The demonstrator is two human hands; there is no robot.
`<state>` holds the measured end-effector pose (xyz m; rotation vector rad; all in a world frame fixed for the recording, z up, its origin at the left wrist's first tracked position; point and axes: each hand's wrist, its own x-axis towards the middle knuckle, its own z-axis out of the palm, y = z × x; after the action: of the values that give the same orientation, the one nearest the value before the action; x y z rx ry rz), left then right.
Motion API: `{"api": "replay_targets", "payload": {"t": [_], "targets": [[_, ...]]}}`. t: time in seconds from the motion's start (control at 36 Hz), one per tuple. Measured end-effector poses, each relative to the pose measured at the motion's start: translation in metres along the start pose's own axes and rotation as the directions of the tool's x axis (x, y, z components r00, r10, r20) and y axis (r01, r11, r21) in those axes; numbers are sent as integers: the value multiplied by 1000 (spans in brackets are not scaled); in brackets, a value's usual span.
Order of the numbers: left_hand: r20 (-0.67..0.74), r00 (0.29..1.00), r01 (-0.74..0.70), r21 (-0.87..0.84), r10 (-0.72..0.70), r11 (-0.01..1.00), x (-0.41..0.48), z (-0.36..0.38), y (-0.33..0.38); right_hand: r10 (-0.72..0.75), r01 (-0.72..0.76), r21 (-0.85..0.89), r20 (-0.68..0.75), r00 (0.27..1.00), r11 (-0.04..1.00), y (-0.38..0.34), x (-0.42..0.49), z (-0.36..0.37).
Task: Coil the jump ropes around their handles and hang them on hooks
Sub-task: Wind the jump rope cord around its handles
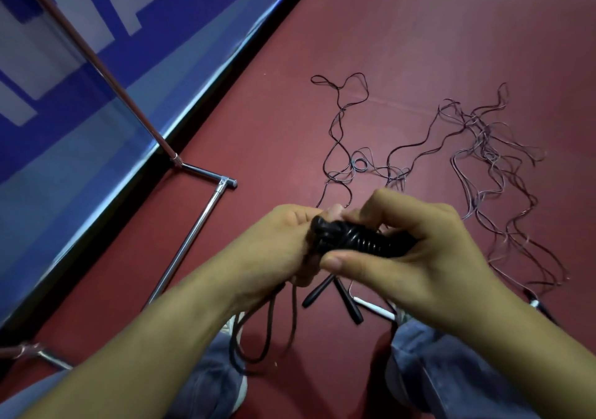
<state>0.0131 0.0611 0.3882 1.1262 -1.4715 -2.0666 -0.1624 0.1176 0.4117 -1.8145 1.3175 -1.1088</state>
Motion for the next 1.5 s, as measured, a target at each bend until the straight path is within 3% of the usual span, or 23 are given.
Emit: {"api": "replay_targets", "payload": {"t": [0.06,0.14,0.19,0.36,0.5,0.69,0.81,0.89,0.97,1.06,1.17,1.22,1.31,1.42,1.5], "targets": [[-48,998,-40,60,43,997,-3,0,1,86,-85,10,-64,994,996,3,7,-5],[-48,990,-105,351,130,930,-9,-2,2,176,-180,-26,-112,978,983,12,11,-12],[-47,993,-73,503,111,861,-12,-4,2,209,-217,-69,-109,972,974,18,11,-15],[-50,996,91,529,-75,844,-22,5,12,232,-235,-211,-42,972,949,30,10,-19],[-52,972,222,505,-227,834,-28,5,17,216,-165,-421,77,973,892,31,10,-19],[13,966,182,677,-259,714,-35,16,22,220,-147,-540,72,973,829,31,7,-11],[29,970,152,698,-240,700,-35,15,30,156,-40,-618,135,979,785,31,2,-2],[52,960,186,620,-276,762,-34,12,37,119,20,-637,174,978,771,28,-2,12],[114,944,241,403,-310,883,-31,3,42,130,6,-617,175,976,787,23,-1,15],[179,934,269,216,-309,939,-26,-6,42,146,-3,-605,188,971,796,16,-1,15],[230,918,321,41,-322,946,-19,-12,45,180,2,-577,258,949,817,11,-4,17],[251,917,352,-140,-311,925,-18,-21,47,197,-28,-537,259,946,843,9,-7,19],[327,929,304,-407,-173,861,-15,-34,41,287,-139,-454,275,917,880,5,-8,20],[210,978,141,-626,-8,767,-11,-41,33,330,-249,-271,317,889,930,2,-7,18],[-53,997,-70,-487,50,871,-10,-40,35,355,-322,-148,354,866,935,-1,-6,17]]}}
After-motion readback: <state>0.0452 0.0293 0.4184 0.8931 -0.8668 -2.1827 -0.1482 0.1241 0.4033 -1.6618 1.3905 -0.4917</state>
